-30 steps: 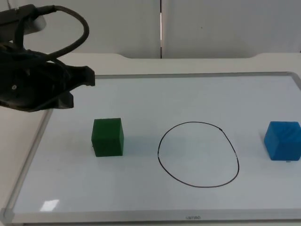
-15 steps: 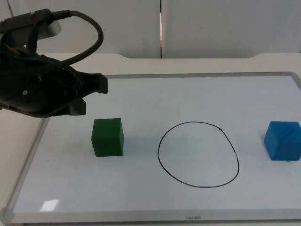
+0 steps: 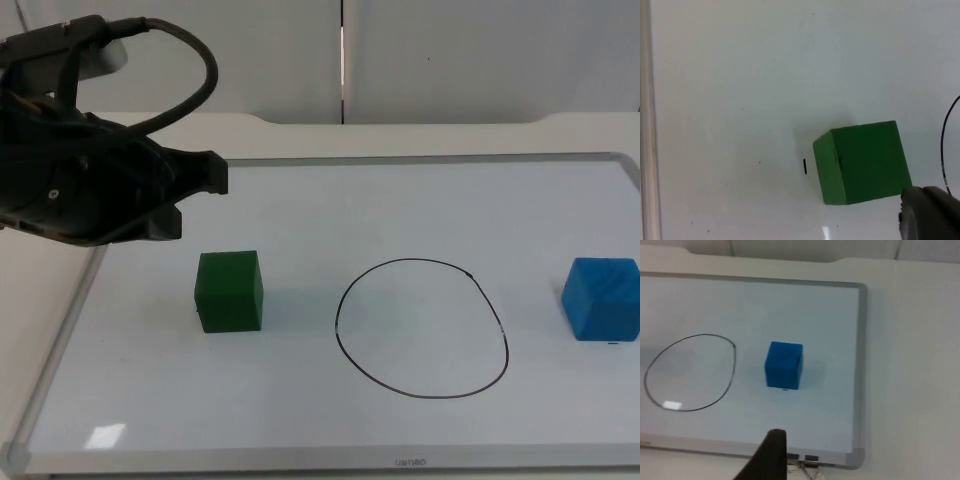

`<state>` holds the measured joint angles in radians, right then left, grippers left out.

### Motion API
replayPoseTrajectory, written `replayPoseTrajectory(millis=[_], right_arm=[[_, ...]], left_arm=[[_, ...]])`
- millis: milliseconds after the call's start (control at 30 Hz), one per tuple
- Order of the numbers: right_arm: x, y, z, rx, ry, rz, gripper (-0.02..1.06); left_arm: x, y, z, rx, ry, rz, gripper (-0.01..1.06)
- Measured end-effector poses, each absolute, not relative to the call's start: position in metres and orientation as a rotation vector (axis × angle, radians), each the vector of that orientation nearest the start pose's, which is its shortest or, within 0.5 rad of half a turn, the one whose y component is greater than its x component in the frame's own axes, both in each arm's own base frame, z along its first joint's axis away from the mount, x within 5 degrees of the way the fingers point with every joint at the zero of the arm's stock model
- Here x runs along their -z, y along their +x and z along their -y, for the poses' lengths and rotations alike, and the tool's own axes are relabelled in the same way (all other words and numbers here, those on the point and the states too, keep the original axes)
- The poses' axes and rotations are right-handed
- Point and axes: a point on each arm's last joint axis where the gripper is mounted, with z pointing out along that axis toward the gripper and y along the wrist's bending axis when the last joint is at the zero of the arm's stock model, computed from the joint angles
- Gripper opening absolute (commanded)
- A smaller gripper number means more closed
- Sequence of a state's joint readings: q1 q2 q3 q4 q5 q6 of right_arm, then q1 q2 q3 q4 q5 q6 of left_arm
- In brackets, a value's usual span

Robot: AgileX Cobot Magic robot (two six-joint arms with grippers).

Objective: Push the two cubes into the marked area.

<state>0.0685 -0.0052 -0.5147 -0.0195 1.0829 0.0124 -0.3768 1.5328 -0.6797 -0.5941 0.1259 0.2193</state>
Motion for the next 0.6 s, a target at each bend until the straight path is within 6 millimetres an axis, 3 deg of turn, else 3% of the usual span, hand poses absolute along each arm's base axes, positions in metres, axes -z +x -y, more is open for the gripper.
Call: replayPoseTrajectory(millis=[200,333,500,600], right_arm=[[-0.28,-0.008,0.001,0.025,0.037,-2.046,1.05],[-0.28,-0.008,0.001,0.025,0.037,-2.046,1.05],[-0.28,-0.008,0.001,0.025,0.037,-2.046,1.05],[-0.28,-0.008,0.001,0.025,0.037,-2.046,1.05]], left_arm=[[-0.177,0.262,0.11,0.395,0.05,-2.477,0.0],[-0.164,0.269,0.106,0.351,0.031,-2.484,0.0],[-0.136,0.286,0.068,0.258,-0.15,-2.552,0.0],[-0.131,0.292,0.062,0.238,-0.166,-2.562,0.0]])
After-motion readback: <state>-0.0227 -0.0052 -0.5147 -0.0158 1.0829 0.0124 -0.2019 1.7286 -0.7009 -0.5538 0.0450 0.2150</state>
